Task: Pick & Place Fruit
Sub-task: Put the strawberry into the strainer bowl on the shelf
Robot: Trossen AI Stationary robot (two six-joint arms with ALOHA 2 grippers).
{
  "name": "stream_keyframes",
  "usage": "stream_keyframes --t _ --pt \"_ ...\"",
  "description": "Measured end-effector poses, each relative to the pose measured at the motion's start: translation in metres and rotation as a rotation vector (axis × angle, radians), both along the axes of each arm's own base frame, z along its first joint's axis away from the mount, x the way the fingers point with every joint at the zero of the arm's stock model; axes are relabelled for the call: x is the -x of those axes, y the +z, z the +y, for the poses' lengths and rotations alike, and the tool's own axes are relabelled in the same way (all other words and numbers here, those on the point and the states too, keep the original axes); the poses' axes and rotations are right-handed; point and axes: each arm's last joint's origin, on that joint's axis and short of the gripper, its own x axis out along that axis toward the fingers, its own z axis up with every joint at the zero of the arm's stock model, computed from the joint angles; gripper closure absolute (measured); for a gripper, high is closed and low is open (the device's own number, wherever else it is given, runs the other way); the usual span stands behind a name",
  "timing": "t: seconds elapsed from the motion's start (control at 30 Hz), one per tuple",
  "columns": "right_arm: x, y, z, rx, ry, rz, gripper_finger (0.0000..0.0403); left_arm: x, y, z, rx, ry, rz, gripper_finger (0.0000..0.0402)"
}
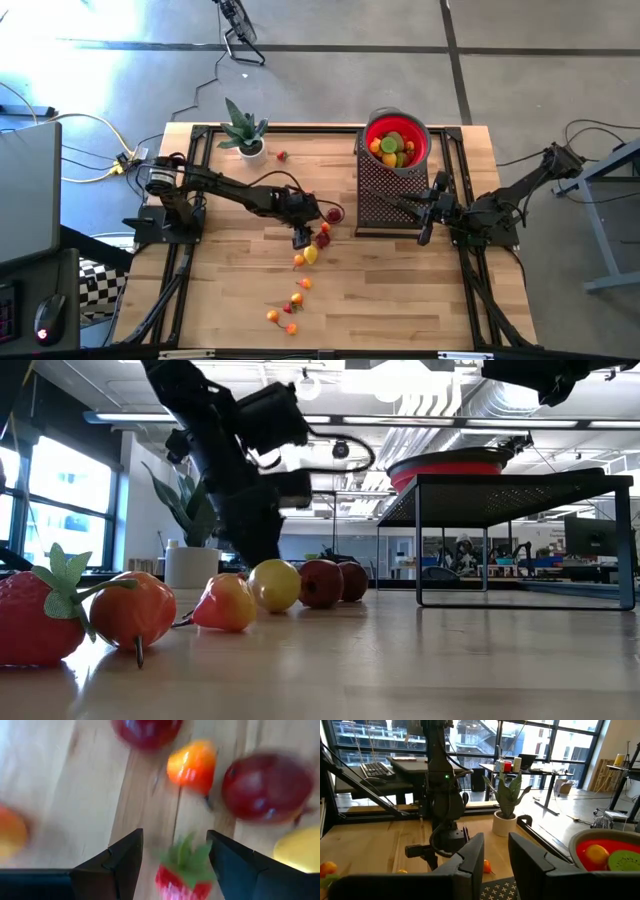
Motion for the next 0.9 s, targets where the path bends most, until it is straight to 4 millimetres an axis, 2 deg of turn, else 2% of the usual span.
stream_keyframes --t 0.9 --pt "0.0 -0.0007 0.0 0.004 0.0 0.007 0.0322 -0.0007 0.0016 -0.0001 0.017 0.021 -0.011 0.0195"
